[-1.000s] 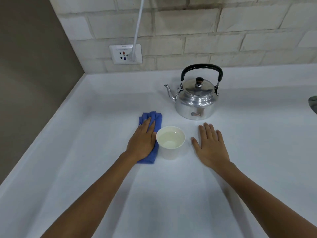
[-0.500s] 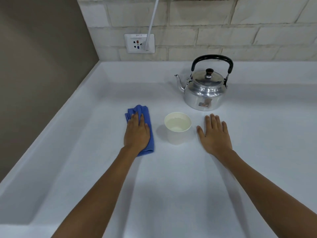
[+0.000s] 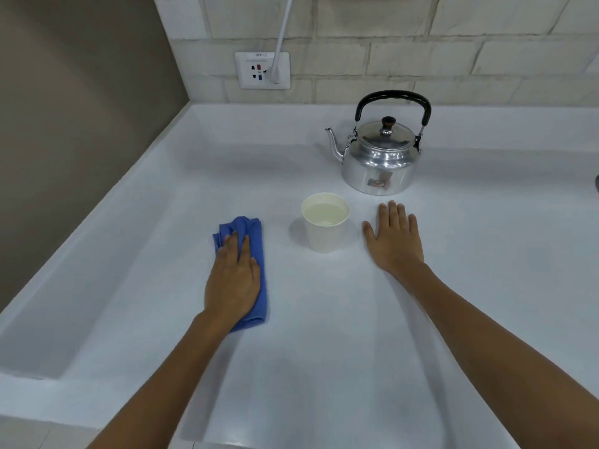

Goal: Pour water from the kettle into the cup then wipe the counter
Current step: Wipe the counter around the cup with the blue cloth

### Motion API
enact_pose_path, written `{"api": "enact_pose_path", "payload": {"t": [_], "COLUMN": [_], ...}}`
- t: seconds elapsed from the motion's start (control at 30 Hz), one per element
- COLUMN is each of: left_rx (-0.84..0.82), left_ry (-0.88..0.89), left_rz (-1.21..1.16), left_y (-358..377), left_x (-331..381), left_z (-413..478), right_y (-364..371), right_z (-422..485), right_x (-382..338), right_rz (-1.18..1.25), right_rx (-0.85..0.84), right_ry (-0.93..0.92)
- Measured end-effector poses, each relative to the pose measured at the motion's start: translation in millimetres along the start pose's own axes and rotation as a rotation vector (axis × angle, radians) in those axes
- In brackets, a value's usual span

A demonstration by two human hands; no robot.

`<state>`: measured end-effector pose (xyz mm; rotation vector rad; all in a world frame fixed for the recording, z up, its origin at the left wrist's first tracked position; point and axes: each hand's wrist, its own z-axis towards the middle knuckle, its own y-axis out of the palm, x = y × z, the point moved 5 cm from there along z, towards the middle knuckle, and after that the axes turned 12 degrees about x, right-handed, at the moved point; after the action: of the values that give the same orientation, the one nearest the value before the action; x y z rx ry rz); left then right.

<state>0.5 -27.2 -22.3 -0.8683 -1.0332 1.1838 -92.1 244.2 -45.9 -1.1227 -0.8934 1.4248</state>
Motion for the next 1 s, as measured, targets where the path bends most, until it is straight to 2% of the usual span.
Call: {"api": "enact_pose_path", "payload": {"t": [0.07, 0.17, 0.27, 0.4, 0.47, 0.53, 0.67, 0.83, 0.93, 1.0], "left_rx": [0.067, 0.095, 0.046, 0.012, -0.006, 0.006, 0.041, -0.03, -0.122, -0.151], "left_ry": [0.079, 0.106, 0.103, 0.009, -0.052, -0.131, 0.04, 0.086, 0.059, -0.021], "left_rz": [0.071, -0.155, -0.209, -0.157, -0.104, -0.149, -0.169, -0.23, -0.378, -0.544], "left_y": [1, 0, -2, -11, -9, -9, -1, 9, 9, 0], "left_x": [29, 62, 45, 8, 14, 32, 87, 132, 126, 104], "left_z": [-10, -39, -58, -59, -57, -58, -67, -68, -65, -62], "right_y": [0, 0, 0, 0, 0, 1, 2, -1, -12, -27], "right_z": [0, -1, -1, -1, -1, -1, -1, 0, -4, -12], "right_x": [-1, 1, 2, 2, 1, 1, 1, 1, 0, -4], "right_rz": [0.001, 0.003, 0.009, 0.016, 0.012, 0.005, 0.006, 0.036, 0.1, 0.18], "right_rx": [-0.001, -0.001, -0.005, -0.011, -0.01, -0.016, -0.013, -0.034, -0.024, 0.022], "right_ry": [-0.002, -0.006, -0.008, -0.004, -0.001, 0.002, -0.001, 0.01, 0.008, 0.026]}}
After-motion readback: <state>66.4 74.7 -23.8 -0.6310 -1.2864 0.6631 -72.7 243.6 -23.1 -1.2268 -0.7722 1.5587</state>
